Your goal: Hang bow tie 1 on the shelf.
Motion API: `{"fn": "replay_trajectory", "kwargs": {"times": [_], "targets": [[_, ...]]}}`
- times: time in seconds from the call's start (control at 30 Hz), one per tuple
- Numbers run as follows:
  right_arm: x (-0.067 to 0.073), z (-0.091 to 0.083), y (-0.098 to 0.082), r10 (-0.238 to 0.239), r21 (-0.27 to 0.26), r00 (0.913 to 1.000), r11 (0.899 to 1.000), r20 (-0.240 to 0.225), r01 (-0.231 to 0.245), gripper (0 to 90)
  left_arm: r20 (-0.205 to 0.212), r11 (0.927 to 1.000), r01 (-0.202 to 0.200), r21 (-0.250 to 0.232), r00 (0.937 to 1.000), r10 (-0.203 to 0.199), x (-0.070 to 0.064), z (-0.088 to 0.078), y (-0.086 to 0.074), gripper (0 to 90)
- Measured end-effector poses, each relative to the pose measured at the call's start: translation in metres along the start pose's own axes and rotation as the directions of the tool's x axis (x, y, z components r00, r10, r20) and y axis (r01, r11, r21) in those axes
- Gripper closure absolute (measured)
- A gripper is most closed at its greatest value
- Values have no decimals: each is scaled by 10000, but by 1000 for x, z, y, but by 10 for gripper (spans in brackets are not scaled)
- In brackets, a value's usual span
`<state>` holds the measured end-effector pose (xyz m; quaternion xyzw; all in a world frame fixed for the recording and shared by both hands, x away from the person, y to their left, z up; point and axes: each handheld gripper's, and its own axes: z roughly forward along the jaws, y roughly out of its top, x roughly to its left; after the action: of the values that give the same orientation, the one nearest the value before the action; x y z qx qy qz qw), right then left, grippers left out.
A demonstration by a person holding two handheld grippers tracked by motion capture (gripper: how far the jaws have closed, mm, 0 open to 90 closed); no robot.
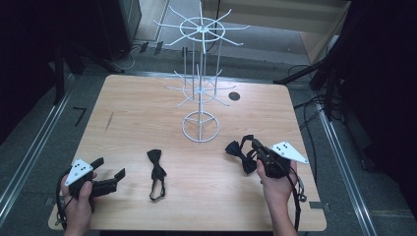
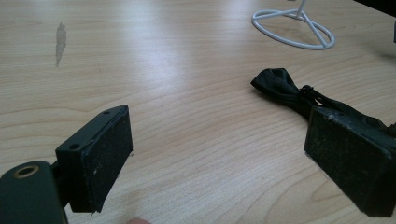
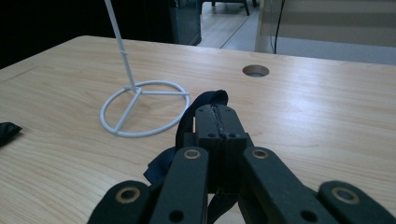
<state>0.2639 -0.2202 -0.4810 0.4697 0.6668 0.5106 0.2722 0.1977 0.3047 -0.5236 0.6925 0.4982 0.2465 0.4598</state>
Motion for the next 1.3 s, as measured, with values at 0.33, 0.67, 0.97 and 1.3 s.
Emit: {"fn": "replay_trajectory", "kwargs": {"times": [0.33,0.67,0.97,1.3], "targets": [[10,2,15,-283,-131,9992,9995,-268,280,900,13,10000,5,-4,10000,-5,0,0,0,85],[18,2,25,-433,-314,9981,9986,-436,419,900,18,10000,13,0,10000,-13,0,0,0,85],[22,4,36,-571,-479,9967,9974,-580,543,900,36,10000,34,-9,10000,-34,0,0,0,85],[34,10,48,-724,-674,9947,9954,-736,674,900,16,9999,103,-51,9999,-103,1,0,0,85]]}}
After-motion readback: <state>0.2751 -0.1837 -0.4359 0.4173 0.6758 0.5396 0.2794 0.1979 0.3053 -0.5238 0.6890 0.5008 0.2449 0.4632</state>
